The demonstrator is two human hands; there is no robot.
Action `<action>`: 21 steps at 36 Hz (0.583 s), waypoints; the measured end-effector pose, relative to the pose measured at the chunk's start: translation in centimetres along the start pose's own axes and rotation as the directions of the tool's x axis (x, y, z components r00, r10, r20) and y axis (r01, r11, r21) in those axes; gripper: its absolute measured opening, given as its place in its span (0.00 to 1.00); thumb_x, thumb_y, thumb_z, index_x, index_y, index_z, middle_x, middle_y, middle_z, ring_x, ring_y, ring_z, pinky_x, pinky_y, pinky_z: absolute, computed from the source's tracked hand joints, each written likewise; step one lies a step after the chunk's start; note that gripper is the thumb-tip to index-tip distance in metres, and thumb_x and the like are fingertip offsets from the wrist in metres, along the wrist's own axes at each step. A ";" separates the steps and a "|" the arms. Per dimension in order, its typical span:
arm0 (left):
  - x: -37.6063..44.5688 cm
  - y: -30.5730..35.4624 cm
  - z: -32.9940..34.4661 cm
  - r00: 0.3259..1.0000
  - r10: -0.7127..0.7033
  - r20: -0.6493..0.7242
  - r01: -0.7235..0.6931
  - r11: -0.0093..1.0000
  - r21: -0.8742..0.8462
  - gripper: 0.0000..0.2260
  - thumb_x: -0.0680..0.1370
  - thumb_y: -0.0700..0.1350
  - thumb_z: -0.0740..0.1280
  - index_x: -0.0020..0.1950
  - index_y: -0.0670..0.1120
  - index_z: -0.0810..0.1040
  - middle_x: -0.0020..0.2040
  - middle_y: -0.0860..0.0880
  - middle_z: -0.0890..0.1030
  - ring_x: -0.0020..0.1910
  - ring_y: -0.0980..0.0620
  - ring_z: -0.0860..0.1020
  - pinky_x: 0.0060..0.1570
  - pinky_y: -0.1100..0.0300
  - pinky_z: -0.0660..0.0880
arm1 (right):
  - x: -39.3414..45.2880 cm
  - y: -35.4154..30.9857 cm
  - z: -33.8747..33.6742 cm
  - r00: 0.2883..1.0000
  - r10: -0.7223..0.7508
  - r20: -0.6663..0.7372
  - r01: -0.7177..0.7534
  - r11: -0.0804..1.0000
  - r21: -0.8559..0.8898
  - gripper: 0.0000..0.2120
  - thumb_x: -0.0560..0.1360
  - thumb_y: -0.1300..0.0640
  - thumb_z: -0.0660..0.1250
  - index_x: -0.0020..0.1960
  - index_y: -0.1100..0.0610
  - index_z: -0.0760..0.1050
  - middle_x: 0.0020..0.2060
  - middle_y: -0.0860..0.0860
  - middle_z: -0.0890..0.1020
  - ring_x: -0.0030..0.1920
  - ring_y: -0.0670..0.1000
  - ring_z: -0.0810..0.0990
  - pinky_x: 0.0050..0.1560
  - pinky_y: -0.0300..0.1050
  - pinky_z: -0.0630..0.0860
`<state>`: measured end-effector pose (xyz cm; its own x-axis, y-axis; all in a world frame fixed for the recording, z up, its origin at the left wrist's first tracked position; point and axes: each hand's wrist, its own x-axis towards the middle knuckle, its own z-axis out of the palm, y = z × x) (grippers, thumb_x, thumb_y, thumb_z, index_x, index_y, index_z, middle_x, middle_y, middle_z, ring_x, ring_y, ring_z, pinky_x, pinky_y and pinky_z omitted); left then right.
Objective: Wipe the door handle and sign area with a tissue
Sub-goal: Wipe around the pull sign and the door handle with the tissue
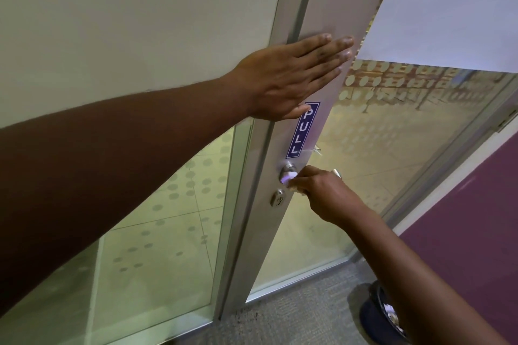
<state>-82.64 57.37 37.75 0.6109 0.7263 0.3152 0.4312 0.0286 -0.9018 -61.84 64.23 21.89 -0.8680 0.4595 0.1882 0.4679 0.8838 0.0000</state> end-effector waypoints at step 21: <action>0.1 0.0 0.2 1.000 -0.011 -0.002 0.011 0.999 -0.035 0.35 0.84 0.60 0.37 0.82 0.34 0.46 0.82 0.34 0.49 0.83 0.36 0.48 0.81 0.45 0.53 | 1.1 -0.4 -2.1 0.974 -0.173 0.149 0.193 0.973 -0.131 0.17 0.75 0.63 0.71 0.60 0.48 0.81 0.54 0.49 0.78 0.53 0.51 0.81 0.49 0.51 0.81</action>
<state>-82.74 57.59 37.72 0.6071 0.7249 0.3255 0.4608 0.0125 -0.8874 -62.60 64.19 24.11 -0.9507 0.3078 0.0373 0.3096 0.9365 0.1647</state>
